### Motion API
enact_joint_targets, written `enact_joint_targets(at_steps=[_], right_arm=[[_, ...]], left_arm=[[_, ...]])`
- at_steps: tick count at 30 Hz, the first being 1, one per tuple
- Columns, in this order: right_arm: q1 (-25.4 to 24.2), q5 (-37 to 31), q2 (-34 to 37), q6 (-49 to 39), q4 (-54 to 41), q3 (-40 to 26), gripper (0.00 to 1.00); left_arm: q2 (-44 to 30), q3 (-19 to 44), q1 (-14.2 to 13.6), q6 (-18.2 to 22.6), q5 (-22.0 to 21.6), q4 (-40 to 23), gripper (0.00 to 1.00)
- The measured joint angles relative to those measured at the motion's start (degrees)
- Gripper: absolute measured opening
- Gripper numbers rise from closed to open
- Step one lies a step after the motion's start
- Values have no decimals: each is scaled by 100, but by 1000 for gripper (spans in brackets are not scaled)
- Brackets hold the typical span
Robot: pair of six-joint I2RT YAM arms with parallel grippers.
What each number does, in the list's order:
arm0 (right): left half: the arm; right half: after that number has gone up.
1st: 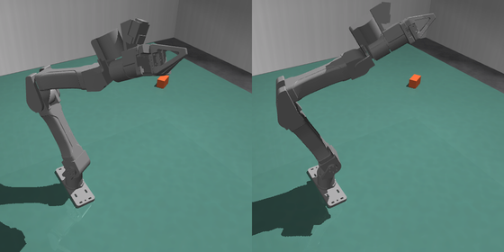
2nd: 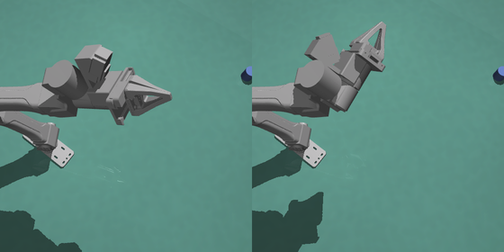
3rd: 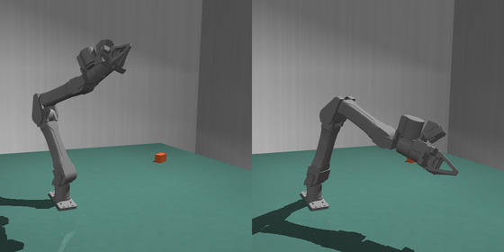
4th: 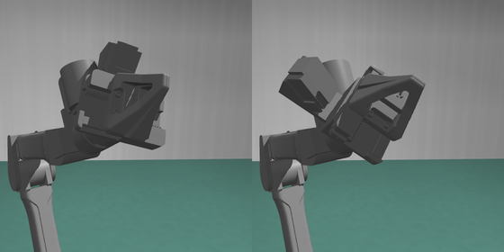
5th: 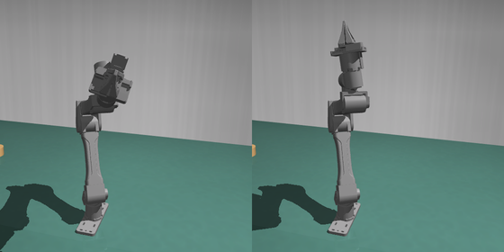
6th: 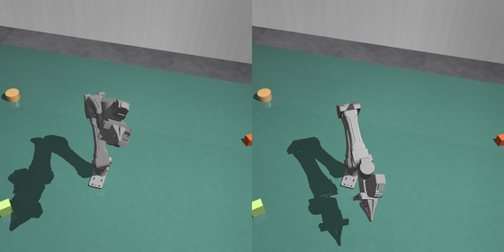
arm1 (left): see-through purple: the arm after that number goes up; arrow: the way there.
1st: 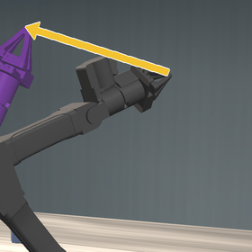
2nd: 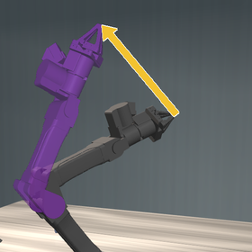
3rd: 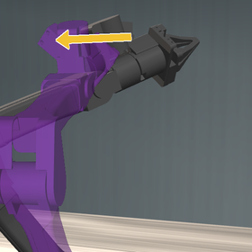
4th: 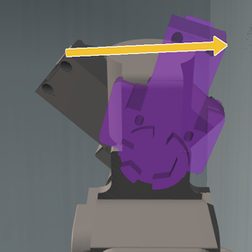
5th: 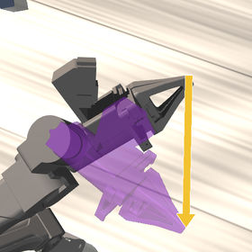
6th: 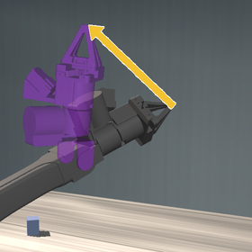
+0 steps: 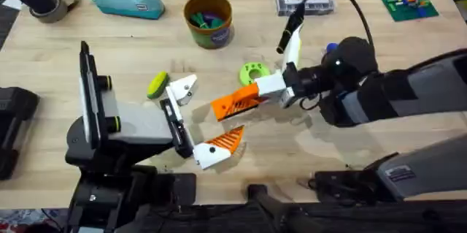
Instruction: Pick up the gripper from the table and insert it into the empty holder that is missing its gripper. Then pick up a screw, insert it into the mounting hole, and use the screwdriver to tighten it. Finally, clean up the table by picking up the vegetable and placing it into the bucket.
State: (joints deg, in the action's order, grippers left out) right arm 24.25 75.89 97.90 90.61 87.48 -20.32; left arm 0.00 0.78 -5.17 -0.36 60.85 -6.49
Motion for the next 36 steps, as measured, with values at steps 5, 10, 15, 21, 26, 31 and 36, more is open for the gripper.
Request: enact_joint_targets(at_steps=[5, 10, 15, 21, 26, 31, 36], right_arm=[[17, -199, -2, -128, -10, 138, 20], [197, -470, -2, -156, -7, 138, 20], [428, -711, -2, -153, -7, 138, 20], [446, -845, -2, -113, -8, 132, 20], [509, -864, -2, -79, -12, -54, 20], [612, -886, -2, -59, -12, -230, 20], [612, -905, -2, 28, -45, -231, 20]], left_arm=[[2, 0, 0, 37, 90, -14, 992], [2, 0, 0, 39, 106, -17, 992], [2, 0, 0, 40, 107, -17, 992], [2, 0, 0, 40, 108, -17, 992], [2, 0, 0, 40, 108, -17, 992], [2, 0, 0, 40, 108, -17, 992], [2, 0, 0, 40, 107, -17, 992]])
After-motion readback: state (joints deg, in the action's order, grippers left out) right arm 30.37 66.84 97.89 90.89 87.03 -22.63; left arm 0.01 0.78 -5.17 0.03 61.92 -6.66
